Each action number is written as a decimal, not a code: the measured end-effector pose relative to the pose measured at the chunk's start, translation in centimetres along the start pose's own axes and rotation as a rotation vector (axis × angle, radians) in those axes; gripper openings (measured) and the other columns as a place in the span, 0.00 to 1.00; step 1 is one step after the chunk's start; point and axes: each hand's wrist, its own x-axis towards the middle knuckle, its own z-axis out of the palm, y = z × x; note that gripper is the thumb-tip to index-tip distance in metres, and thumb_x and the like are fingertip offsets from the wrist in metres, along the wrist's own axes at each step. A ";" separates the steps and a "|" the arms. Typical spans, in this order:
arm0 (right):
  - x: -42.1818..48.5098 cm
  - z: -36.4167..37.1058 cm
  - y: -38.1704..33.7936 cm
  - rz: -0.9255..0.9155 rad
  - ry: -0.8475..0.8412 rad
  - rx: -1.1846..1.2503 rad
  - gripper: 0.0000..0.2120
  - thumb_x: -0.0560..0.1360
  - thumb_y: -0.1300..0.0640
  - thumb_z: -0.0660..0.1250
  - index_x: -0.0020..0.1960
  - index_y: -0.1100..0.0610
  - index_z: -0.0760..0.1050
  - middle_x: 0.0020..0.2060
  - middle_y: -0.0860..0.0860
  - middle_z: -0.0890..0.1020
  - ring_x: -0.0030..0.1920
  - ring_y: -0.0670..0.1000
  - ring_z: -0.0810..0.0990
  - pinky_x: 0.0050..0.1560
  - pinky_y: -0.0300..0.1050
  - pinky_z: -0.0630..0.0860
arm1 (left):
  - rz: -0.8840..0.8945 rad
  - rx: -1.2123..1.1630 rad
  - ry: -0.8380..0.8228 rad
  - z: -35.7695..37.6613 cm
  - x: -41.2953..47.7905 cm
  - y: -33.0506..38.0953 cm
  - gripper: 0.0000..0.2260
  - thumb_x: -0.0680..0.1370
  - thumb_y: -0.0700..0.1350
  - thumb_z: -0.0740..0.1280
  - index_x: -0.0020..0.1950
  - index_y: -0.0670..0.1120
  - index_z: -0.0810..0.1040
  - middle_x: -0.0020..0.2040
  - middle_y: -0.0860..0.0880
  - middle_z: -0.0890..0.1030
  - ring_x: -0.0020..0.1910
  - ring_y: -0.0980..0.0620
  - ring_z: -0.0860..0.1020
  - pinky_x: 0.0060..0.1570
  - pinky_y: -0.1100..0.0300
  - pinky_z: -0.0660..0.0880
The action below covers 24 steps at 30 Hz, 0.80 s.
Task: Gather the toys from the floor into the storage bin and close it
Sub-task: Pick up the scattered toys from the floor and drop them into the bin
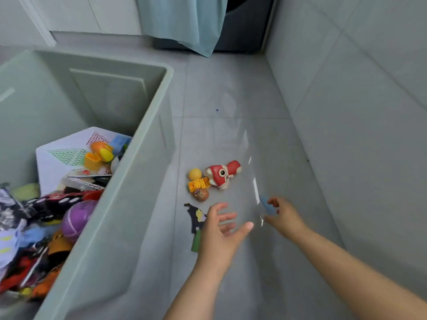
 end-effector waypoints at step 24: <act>-1.2 9.0 -7.9 -0.342 -0.224 -0.101 0.29 0.71 0.46 0.70 0.66 0.56 0.65 0.61 0.53 0.70 0.60 0.53 0.71 0.56 0.44 0.70 | -0.252 -0.383 0.413 -4.8 1.2 -8.7 0.18 0.74 0.38 0.69 0.60 0.52 0.71 0.50 0.47 0.77 0.48 0.48 0.78 0.46 0.60 0.75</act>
